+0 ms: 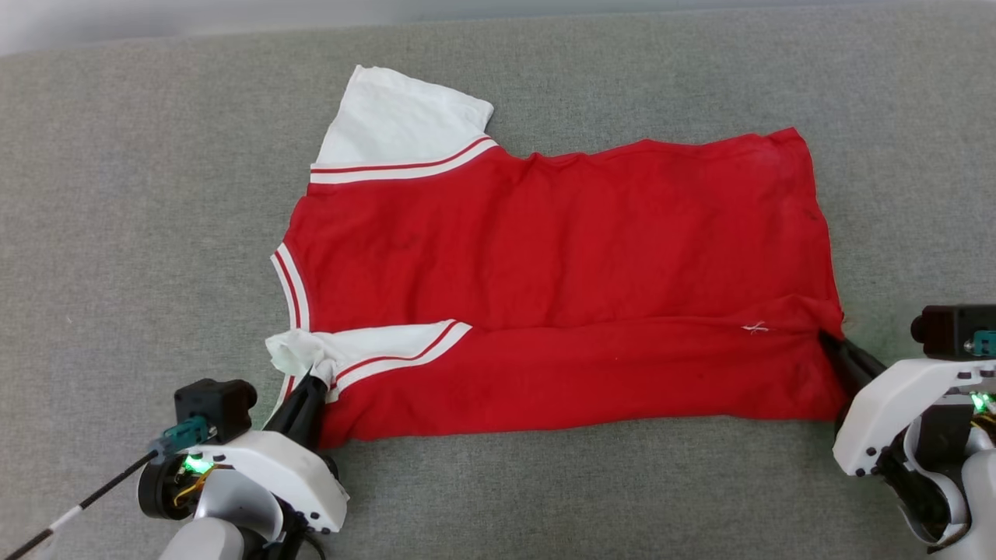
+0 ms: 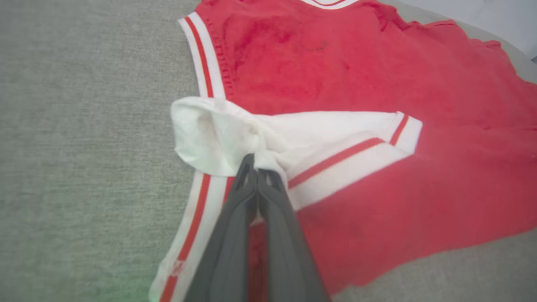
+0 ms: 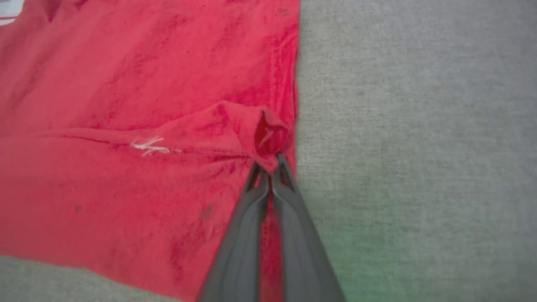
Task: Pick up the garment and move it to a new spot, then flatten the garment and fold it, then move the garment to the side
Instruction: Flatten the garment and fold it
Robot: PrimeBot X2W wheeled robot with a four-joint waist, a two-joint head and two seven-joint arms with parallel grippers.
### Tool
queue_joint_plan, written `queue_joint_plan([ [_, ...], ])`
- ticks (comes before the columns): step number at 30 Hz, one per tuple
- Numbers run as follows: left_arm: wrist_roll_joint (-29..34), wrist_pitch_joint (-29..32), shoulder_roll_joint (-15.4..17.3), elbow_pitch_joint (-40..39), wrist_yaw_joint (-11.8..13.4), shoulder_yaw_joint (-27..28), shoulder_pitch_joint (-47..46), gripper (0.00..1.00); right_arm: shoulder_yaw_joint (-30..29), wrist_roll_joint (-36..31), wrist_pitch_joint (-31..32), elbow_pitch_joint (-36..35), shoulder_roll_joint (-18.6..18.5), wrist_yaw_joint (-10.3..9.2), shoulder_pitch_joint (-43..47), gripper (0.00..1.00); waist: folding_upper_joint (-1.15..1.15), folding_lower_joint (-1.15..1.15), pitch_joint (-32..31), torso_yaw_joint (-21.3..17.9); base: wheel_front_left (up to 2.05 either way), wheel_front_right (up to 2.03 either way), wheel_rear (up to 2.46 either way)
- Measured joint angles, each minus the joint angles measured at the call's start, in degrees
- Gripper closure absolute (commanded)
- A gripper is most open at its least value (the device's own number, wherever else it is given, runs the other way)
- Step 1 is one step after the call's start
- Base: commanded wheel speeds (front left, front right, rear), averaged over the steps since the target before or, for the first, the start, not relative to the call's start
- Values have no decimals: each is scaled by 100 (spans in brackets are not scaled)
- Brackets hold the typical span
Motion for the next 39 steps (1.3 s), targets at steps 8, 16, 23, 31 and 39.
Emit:
queue_joint_plan([
  [8,-8,115,47,201,92,37,-129,0,31,53,-839,246,33,-1,-104,0,0,0,-205,29,0,0,0],
  [16,-158,827,527,-448,311,257,10,0,-144,13,-1610,-334,138,-1,146,0,0,-1,-628,-23,0,0,0],
  [23,-441,2034,1154,-928,387,366,46,0,-246,-157,-1492,-944,408,-1,585,0,0,-1,-911,-139,0,0,0],
  [31,-1195,3578,1647,-1425,447,357,621,0,-130,-305,-1293,-1480,647,-1,866,0,0,-2,-952,-430,0,0,0],
  [39,-1558,3816,1599,-1128,523,432,781,0,-45,-268,-1254,-1613,753,-1,871,0,0,-1,-647,-631,0,0,0],
])
